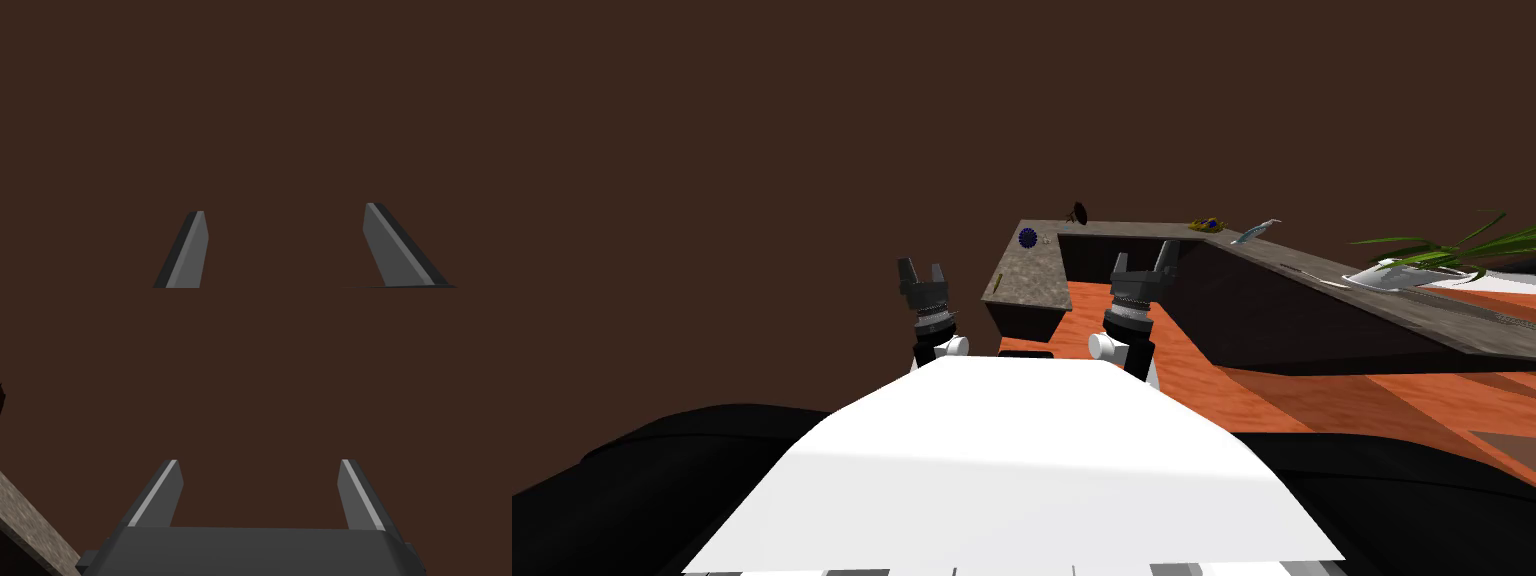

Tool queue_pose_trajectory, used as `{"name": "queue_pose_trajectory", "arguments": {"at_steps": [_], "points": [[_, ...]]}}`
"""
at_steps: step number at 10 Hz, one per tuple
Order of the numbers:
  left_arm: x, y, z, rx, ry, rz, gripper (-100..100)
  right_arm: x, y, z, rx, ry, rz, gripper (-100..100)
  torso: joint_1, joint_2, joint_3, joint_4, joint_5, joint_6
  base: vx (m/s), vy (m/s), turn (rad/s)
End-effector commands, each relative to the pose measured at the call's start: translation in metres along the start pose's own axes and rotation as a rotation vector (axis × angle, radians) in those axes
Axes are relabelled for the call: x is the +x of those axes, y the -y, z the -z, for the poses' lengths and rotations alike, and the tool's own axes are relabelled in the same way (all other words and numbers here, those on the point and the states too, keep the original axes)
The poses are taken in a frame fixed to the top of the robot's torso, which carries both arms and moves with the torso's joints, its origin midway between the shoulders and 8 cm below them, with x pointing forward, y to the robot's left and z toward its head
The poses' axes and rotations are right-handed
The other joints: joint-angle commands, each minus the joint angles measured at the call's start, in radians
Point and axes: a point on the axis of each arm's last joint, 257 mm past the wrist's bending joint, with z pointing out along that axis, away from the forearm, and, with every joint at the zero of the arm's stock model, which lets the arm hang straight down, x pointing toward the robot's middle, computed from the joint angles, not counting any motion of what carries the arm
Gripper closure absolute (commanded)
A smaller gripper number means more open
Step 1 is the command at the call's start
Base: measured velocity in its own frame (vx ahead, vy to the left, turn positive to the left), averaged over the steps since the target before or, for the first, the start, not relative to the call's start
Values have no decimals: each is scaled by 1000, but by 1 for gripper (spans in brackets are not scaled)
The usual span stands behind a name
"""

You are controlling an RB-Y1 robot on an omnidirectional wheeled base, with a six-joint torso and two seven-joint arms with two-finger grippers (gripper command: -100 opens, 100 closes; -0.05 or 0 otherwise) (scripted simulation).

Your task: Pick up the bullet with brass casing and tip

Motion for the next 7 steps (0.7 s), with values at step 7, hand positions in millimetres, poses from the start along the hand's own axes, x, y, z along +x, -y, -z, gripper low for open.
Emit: {"name": "queue_pose_trajectory", "arguments": {"at_steps": [7], "points": [[-15, -55, -13, -162, -102, -5, -100, 0, 0, 0, 0, 0, 0, 0, -6, 1, 1, 0, -2, 0, -12, -87, 5]]}}
